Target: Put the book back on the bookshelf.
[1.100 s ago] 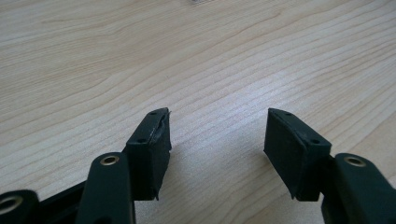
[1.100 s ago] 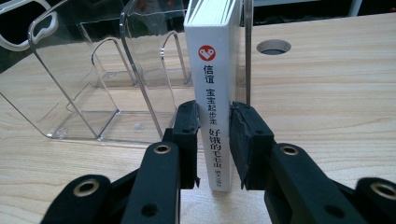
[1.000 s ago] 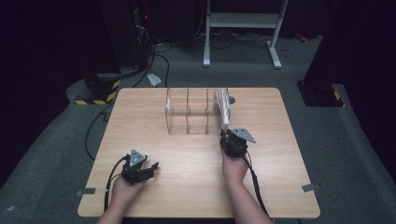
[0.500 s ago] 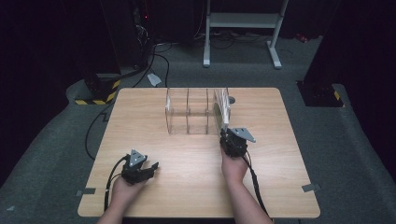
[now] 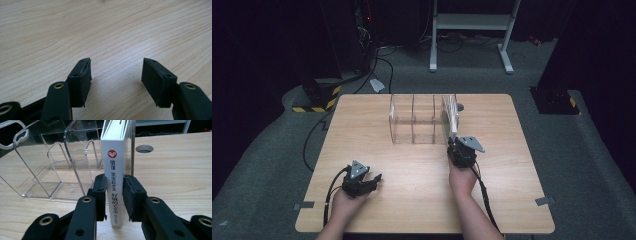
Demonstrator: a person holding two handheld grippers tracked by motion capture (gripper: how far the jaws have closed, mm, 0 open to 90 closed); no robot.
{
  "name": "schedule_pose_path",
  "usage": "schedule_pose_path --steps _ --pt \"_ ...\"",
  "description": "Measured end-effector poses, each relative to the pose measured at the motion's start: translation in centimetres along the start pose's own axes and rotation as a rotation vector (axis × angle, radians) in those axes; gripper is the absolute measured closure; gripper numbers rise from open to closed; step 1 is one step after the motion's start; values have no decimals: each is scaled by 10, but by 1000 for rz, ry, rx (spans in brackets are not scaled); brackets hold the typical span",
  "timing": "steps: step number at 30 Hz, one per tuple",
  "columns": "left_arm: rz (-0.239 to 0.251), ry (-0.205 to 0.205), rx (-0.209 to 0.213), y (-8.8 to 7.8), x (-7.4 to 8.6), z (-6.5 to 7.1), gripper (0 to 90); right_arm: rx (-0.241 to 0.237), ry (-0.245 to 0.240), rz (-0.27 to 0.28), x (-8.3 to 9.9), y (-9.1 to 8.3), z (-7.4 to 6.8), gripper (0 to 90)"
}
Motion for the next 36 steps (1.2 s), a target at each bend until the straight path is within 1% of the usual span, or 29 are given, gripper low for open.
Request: schedule_pose_path --steps 5,7,10,12,14,15,17,19,22,25,28,30,31,36 --pt "1 -2 0 0 0 0 409 -6 8 -2 -1 0 1 706" --pt "0 -5 1 0 0 0 410 -17 6 2 -2 -1 1 664" --pt "-4 -7 3 1 0 0 409 -33 -3 3 -3 -4 1 576" --pt "-10 3 3 1 0 0 407 -48 -13 -3 -4 -6 1 529" --pt "-22 -2 8 2 0 1 399 -66 -27 -6 -4 -9 1 485" --pt "-26 8 9 2 0 1 396 -76 -45 -5 -5 -11 1 464" --pt "-28 9 13 3 0 1 394 -87 -76 -10 -5 -14 1 434" --pt "-29 -7 19 3 0 1 391 -96 -87 -14 -5 -17 2 417" --pt "-31 -10 22 3 0 0 385 -105 -111 -14 -3 -24 5 393" --pt "-32 -7 23 4 0 1 371 -116 -126 -19 3 -32 12 373" --pt "-35 -5 26 4 0 1 362 -108 -146 -39 11 -38 22 363" --pt "-34 -2 25 4 0 1 356 -92 -161 -48 18 -43 31 361" --pt "-34 -5 24 4 0 1 355 -87 -161 -51 20 -45 35 361" --pt "-36 -3 22 4 0 1 342 -50 -170 -71 30 -57 62 351"
Point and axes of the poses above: each handheld gripper's, and its own axes: y roughly forward along the jaws, x roughly out of its underside, z roughly to its right, the point moved 3 cm from there along y, roughly forward along the jaws, and after that the axes turned 1 degree about -y, right-handed, at the moved point
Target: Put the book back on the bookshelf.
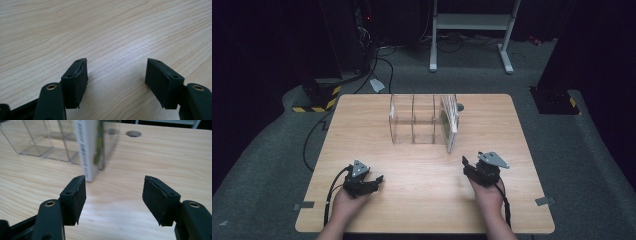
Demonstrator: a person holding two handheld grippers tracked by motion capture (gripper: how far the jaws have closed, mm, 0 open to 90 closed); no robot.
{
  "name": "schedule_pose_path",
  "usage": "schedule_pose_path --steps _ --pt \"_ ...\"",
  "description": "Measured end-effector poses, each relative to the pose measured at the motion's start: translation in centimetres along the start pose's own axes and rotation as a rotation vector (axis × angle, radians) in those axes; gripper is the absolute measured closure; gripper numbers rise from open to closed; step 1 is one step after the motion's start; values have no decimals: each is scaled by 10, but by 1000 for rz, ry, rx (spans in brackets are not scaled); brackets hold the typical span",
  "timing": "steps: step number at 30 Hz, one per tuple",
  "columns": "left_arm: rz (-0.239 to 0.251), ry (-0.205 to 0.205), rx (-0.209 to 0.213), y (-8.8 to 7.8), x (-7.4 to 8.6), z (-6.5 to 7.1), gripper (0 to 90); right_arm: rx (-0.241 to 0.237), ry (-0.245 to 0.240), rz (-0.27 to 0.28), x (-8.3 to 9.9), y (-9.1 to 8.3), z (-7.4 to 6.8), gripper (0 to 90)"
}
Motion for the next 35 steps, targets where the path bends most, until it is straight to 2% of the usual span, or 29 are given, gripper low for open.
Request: schedule_pose_path --steps 7,9,14,16,17,21,30,35 --pt "-1 2 -1 0 0 0 332 59 12 -53 20 -14 32 334" --pt "-1 0 -1 0 0 0 329 84 12 -90 28 -17 42 330" --pt "-1 0 -1 0 0 0 328 100 14 -182 42 -17 58 319" --pt "-1 0 0 0 0 0 327 103 -11 -231 49 -15 63 288" --pt "-2 1 0 0 0 0 325 96 -1 -252 51 -15 63 284" --pt "-4 0 1 0 0 1 322 61 10 -263 51 -14 68 227" --pt "-4 -8 -3 0 0 1 315 73 12 -265 51 -14 65 223" --pt "-5 3 -1 0 0 2 309 75 12 -265 51 -14 65 223"
Point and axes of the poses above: each handheld gripper's, and its own axes: y roughly forward along the jaws, x roughly out of its underside, z roughly to its right, the point moved 3 cm from there along y, roughly forward along the jaws, and after that the axes turned 1 degree about -y, right-handed, at the moved point
